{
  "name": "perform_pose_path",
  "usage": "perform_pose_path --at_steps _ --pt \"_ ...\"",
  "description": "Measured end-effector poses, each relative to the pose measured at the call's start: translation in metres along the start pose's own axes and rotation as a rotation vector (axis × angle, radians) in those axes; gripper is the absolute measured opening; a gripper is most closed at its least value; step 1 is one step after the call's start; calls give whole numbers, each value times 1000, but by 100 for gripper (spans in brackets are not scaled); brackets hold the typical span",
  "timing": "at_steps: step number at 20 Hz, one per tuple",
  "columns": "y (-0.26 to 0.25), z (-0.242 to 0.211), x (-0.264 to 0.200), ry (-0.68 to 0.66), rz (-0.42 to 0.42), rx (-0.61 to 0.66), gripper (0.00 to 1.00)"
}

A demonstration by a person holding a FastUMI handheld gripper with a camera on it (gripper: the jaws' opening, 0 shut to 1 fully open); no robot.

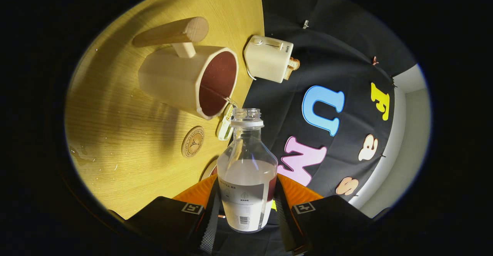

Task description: Take the bottle from table, then pour the juice into the cup, finally place the bottle on the coaster

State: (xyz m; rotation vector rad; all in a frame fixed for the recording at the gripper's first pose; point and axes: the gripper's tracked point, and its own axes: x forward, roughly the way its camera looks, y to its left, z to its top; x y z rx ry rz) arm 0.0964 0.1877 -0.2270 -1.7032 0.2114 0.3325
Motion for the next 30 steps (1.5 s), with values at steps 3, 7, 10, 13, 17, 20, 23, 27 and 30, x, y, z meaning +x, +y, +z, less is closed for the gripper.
perform_pose_path --at_steps 3,7,10,13,17,20,23,27,30 --pt "0 1 1 -4 0 -12 69" --pt "-1 1 1 -12 -4 -35 69" --pt "-4 2 2 -23 -16 -66 69" --pt "-5 1 3 -30 -24 -84 69" --pt "-6 -4 5 -26 -28 -96 69" --pt "-9 -3 6 -35 -39 -118 69" --pt "-13 -3 6 -51 -53 -146 69" --pt "-18 0 9 -70 -68 -175 69" --pt "-22 3 11 -85 -81 -195 69"
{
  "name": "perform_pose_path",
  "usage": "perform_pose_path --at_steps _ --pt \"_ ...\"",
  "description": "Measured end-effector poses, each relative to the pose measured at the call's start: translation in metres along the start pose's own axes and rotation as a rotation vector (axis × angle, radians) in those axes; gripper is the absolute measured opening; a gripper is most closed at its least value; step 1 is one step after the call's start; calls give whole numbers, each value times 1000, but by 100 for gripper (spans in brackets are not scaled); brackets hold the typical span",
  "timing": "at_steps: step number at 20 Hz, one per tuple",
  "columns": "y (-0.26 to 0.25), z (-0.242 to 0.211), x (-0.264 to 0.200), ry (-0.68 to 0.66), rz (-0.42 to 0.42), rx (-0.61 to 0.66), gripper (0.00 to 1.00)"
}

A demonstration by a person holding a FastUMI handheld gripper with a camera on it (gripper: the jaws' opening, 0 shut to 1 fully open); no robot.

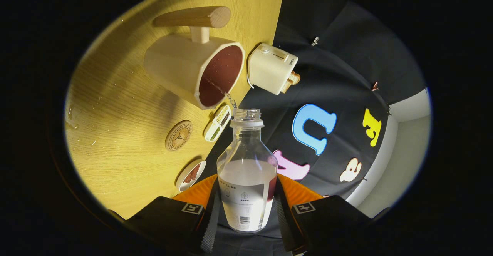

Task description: Take the bottle from table, then pour the juice into the cup, finally place the bottle on the coaster

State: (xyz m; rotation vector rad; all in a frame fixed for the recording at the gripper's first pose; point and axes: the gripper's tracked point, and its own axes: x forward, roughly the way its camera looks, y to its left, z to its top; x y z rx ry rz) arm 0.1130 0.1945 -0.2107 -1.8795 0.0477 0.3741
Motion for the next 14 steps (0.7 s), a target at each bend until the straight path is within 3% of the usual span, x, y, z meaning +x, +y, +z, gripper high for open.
perform_pose_path --at_steps 14 --pt "-15 6 6 -91 -73 -167 69"
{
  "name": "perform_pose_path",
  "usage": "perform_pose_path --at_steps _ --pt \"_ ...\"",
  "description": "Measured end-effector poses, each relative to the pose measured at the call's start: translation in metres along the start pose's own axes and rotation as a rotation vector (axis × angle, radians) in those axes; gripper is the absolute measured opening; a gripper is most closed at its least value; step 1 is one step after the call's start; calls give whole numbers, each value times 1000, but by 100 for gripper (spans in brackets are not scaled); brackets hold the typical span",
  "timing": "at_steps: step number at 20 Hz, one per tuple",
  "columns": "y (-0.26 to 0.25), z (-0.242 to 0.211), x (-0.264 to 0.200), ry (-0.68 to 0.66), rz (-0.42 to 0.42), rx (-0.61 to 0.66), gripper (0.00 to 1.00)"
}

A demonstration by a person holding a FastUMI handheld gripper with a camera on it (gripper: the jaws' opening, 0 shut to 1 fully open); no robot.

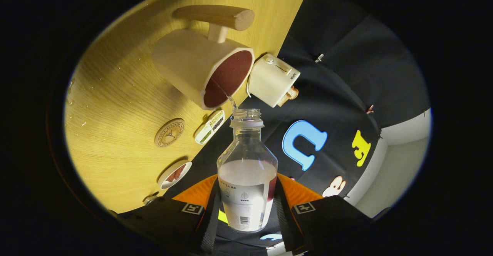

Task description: Take the bottle from table, then pour the juice into the cup, finally place the bottle on the coaster

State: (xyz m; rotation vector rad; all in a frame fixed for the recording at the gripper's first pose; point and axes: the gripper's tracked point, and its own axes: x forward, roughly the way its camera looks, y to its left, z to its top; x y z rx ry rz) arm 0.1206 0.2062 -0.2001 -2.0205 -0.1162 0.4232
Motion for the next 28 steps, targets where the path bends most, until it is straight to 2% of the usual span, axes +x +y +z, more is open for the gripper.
perform_pose_path --at_steps 13,23,28 --pt "-10 13 8 -95 -68 -145 69" --pt "-35 34 21 -183 -159 -326 69" --pt "-39 38 20 -185 -161 -321 69"
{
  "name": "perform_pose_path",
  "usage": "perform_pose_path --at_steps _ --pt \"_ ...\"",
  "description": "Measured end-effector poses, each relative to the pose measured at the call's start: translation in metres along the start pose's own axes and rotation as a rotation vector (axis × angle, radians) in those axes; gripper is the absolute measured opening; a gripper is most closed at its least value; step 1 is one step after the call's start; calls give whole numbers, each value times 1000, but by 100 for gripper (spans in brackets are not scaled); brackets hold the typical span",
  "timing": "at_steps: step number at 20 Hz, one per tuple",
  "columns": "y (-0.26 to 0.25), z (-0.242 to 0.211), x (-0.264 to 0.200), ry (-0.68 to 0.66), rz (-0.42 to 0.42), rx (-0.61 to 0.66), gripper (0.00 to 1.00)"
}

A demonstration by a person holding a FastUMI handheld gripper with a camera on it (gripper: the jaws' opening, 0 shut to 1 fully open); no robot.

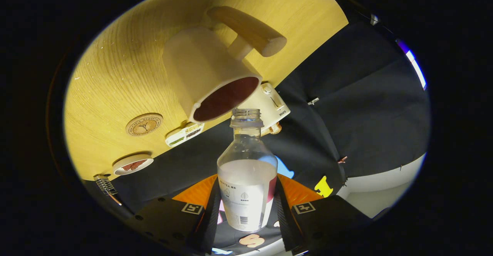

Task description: Take the bottle from table, then pour the juice into the cup, finally place the bottle on the coaster

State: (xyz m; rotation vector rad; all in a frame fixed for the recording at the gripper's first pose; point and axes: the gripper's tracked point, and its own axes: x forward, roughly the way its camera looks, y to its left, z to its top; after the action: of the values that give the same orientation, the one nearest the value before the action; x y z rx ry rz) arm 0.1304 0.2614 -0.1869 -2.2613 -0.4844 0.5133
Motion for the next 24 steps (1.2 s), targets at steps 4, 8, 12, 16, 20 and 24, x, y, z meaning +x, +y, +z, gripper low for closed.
perform_pose_path --at_steps 4,8,12,16,20,24 --pt "8 -4 -1 21 23 48 69" --pt "34 -11 -12 92 93 235 69" --pt "57 -11 -27 194 188 517 70" --pt "66 0 -35 245 252 821 70" --pt "73 16 -42 274 298 1161 70" --pt "87 29 -49 330 353 1507 70"
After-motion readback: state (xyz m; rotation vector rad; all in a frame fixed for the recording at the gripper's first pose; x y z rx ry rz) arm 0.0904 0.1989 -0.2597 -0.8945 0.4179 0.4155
